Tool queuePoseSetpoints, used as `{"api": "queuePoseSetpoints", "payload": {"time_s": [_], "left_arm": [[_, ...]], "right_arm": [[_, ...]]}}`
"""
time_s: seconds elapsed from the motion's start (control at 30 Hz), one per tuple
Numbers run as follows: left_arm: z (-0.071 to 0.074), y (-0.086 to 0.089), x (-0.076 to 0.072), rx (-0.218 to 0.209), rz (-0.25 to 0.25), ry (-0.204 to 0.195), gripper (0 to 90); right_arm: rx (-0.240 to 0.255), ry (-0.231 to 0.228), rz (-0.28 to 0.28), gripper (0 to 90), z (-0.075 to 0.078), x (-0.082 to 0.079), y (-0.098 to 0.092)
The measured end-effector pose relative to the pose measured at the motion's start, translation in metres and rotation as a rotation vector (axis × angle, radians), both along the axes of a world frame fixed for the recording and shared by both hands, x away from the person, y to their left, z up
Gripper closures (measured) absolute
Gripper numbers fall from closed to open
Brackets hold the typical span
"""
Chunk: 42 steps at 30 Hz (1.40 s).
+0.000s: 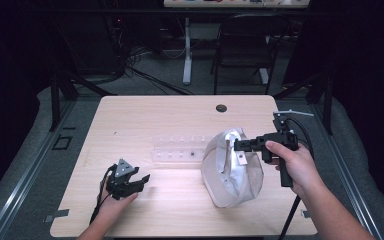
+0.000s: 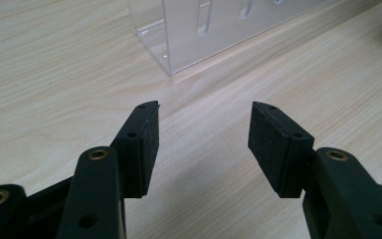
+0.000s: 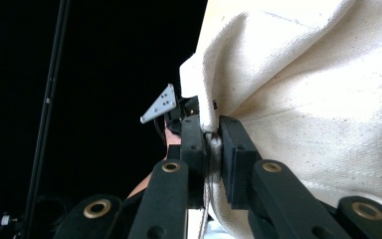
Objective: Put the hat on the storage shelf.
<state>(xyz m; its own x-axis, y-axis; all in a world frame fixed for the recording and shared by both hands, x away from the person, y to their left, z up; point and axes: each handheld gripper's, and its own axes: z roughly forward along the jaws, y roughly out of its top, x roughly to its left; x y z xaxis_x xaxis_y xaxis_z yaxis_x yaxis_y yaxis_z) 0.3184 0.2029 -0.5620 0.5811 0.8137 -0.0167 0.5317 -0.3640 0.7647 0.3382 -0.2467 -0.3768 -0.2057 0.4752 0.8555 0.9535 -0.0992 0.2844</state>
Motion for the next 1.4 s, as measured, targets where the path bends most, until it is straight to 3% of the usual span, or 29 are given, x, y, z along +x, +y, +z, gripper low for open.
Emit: {"api": "queuePoseSetpoints", "payload": {"time_s": [0.37,0.57,0.8,1.4], "left_arm": [[0.005,-0.015,-0.008,-0.006,-0.036,-0.023,44.9],[0.013,-0.041,-0.02,-0.011,-0.121,-0.061,43.6],[0.017,-0.06,-0.029,-0.005,-0.182,-0.08,43.0],[0.046,-0.096,-0.033,-0.077,-0.288,-0.154,43.3]], "right_arm": [[0.054,-0.029,-0.031,82.1,0.007,0.004,0.001],[0.081,-0.044,-0.041,82.1,0.014,0.008,0.006],[0.096,-0.07,-0.049,82.1,0.026,0.013,0.011],[0.106,-0.109,-0.082,82.1,0.043,0.031,0.024]]}}
